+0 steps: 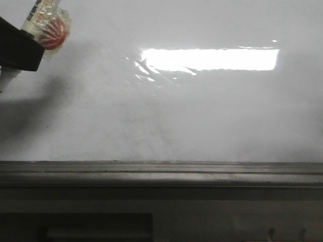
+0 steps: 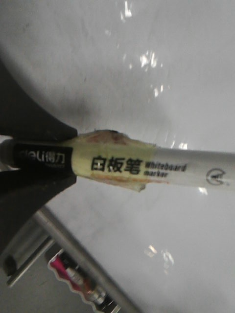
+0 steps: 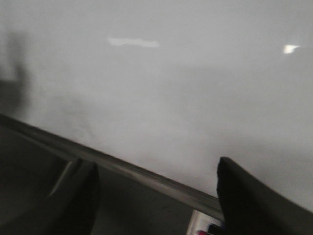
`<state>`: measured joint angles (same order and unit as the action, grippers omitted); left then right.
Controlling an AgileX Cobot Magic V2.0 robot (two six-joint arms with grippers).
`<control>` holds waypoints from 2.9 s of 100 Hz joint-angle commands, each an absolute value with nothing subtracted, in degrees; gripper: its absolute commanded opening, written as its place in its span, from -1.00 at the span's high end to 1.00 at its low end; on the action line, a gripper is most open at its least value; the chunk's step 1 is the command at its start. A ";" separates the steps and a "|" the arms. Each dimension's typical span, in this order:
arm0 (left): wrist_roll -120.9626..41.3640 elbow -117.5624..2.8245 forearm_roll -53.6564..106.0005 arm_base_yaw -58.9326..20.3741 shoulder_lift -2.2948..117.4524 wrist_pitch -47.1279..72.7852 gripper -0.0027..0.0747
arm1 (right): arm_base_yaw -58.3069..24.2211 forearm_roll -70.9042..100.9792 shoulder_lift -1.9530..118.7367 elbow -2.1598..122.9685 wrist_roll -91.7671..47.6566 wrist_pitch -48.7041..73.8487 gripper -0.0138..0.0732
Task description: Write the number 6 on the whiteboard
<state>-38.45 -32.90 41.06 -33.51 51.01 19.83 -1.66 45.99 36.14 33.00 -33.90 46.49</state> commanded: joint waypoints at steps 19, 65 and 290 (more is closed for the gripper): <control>-38.62 -35.81 39.91 -45.10 51.19 20.05 0.98 | -1.59 66.31 51.66 45.13 -50.60 61.63 -0.37; -38.37 -48.18 33.84 -53.73 66.28 18.59 0.98 | -10.19 56.49 65.73 62.48 -47.16 69.84 -0.37; -37.94 -28.21 48.08 -27.37 32.47 9.17 -0.34 | -15.35 52.28 54.84 39.90 -53.79 33.04 0.79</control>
<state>-38.27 -26.66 46.85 -27.58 32.49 12.54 -15.70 57.12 53.48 38.76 -52.52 30.95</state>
